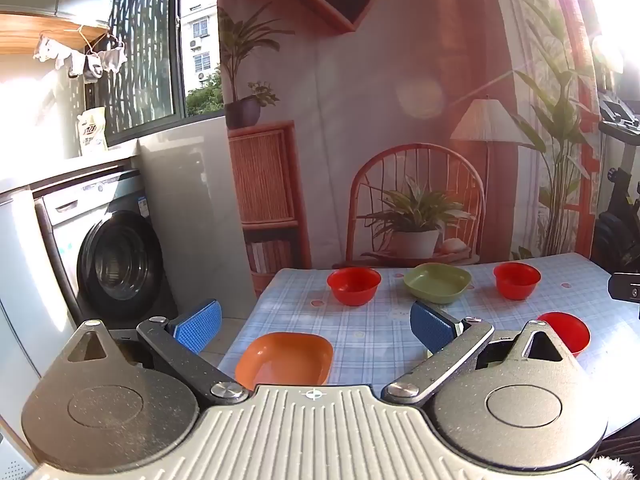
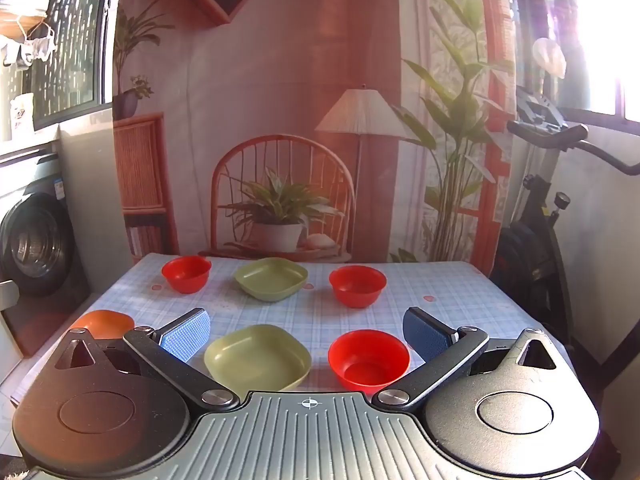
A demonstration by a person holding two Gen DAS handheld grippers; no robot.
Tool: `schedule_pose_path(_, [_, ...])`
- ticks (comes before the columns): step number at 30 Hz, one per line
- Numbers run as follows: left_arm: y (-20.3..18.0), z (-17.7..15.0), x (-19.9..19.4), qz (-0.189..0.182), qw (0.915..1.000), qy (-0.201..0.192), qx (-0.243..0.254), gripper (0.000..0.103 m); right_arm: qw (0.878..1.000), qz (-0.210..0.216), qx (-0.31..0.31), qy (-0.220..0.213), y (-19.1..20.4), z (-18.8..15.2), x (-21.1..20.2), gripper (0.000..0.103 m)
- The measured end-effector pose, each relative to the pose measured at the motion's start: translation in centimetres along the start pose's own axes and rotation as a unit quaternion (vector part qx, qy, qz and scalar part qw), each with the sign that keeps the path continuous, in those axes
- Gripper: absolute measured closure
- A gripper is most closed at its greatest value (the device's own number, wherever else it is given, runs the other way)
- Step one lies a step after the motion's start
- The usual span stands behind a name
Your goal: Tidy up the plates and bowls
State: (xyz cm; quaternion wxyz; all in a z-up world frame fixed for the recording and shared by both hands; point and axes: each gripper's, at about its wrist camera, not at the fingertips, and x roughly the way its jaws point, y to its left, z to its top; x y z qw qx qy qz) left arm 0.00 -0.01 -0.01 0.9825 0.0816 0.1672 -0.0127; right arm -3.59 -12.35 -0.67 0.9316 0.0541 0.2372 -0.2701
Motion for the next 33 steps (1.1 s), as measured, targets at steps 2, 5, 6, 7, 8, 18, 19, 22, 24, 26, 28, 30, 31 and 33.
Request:
schedule_pose_path(2, [0.0, 0.0, 0.01, 0.0, 1.0, 0.0, 0.0, 0.001, 1.0, 0.0, 0.0, 0.0, -0.01, 0.01, 0.02, 0.0])
schedule_pose_path(5, [0.03, 0.0, 0.05, 0.001, 1.0, 0.002, -0.003, 0.001, 1.0, -0.001, -0.001, -0.001, 0.01, 0.02, -0.01, 0.0])
schedule_pose_path(6, [0.21, -0.21, 0.1, 0.001, 1.0, 0.003, -0.003, 0.001, 1.0, -0.001, -0.001, -0.001, 0.01, 0.02, 0.0, 0.0])
schedule_pose_path(7, [0.22, -0.22, 0.11, 0.001, 1.0, 0.003, -0.003, 0.001, 1.0, -0.001, -0.001, -0.001, 0.01, 0.02, 0.0, 0.0])
schedule_pose_path(8, [0.24, -0.26, 0.11, 0.001, 1.0, 0.003, -0.004, 0.001, 1.0, 0.0, -0.001, 0.0, 0.01, 0.02, 0.0, 0.0])
schedule_pose_path(18, [0.13, -0.01, 0.2, 0.001, 1.0, 0.006, -0.006, 0.001, 1.0, 0.0, -0.001, 0.0, 0.01, -0.01, 0.03, 0.0])
schedule_pose_path(19, [0.15, -0.02, 0.2, 0.0, 1.0, 0.006, -0.006, 0.001, 1.0, 0.0, -0.001, 0.0, 0.01, -0.02, 0.04, 0.0])
schedule_pose_path(22, [0.16, -0.02, 0.21, 0.0, 1.0, 0.006, -0.006, 0.001, 1.0, 0.0, 0.0, 0.0, 0.02, -0.04, 0.05, 0.0])
schedule_pose_path(24, [0.16, -0.03, 0.21, 0.0, 1.0, 0.006, -0.006, 0.001, 1.0, 0.0, 0.0, 0.0, 0.02, -0.05, 0.06, 0.0])
schedule_pose_path(26, [0.17, -0.04, 0.22, 0.0, 1.0, 0.006, -0.006, 0.001, 1.0, 0.0, 0.0, 0.0, 0.02, -0.06, 0.06, 0.0])
schedule_pose_path(28, [0.18, -0.04, 0.22, 0.0, 1.0, 0.006, -0.006, 0.001, 1.0, 0.0, 0.0, 0.0, 0.01, -0.07, 0.07, 0.0])
schedule_pose_path(30, [0.18, -0.05, 0.22, 0.0, 1.0, 0.006, -0.006, 0.001, 1.0, 0.0, 0.0, -0.001, 0.01, -0.07, 0.07, 0.0])
schedule_pose_path(31, [0.19, -0.03, 0.22, 0.0, 1.0, 0.006, -0.006, 0.001, 1.0, 0.0, 0.0, -0.001, 0.01, -0.07, 0.06, 0.0])
schedule_pose_path(33, [0.19, -0.03, 0.22, 0.0, 1.0, 0.006, -0.007, 0.001, 1.0, 0.0, 0.0, 0.0, 0.0, -0.07, 0.07, 0.0])
